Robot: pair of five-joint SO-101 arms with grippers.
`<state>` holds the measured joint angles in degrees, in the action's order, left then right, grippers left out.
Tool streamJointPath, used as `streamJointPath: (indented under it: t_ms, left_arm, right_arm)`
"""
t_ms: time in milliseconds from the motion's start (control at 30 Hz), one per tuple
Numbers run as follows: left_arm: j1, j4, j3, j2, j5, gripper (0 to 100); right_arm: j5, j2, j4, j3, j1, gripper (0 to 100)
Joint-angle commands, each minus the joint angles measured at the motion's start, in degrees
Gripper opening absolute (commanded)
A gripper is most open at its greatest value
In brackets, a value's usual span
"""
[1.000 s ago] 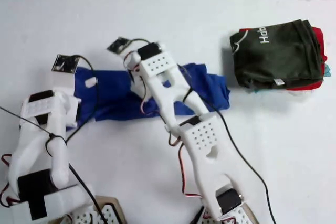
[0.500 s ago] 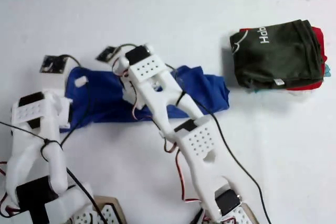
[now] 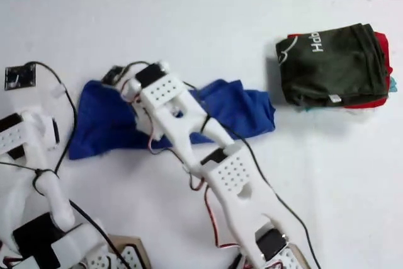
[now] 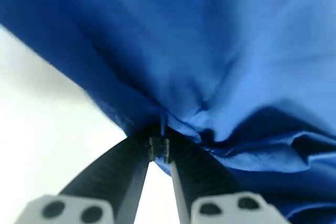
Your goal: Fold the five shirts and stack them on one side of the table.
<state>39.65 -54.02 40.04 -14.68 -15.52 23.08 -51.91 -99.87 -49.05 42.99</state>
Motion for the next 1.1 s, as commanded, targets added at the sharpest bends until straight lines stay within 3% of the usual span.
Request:
streamJointPath:
  t_ms: [0,133,333,467,600,1067]
  left_arm:
    - [0.62,0.09,-2.77,-2.02,0.53,2]
    - [0.44,0.09,-2.77,-1.93,0.53,2]
    - [-3.78,0.79,-2.95,-1.93,0.79,3]
    - [-6.51,2.73,-5.23,2.99,0.88,16]
    - [-8.09,-4.48,-17.19,15.03,1.14,28]
    - [-13.27,-30.33,-60.18,54.15,-0.35,26]
  right_arm:
    - [0.0,5.67,-1.45,0.97,-0.31,1.8]
    - [0.0,9.89,-1.45,2.73,-1.01,1.8]
    - [0.0,25.98,-1.45,3.34,-8.48,2.1]
    - [-0.09,38.99,-1.54,8.0,-17.45,5.0]
    - [0.09,52.44,-1.54,22.77,-26.95,15.3]
    - [0.09,84.44,7.25,64.7,-44.26,11.7]
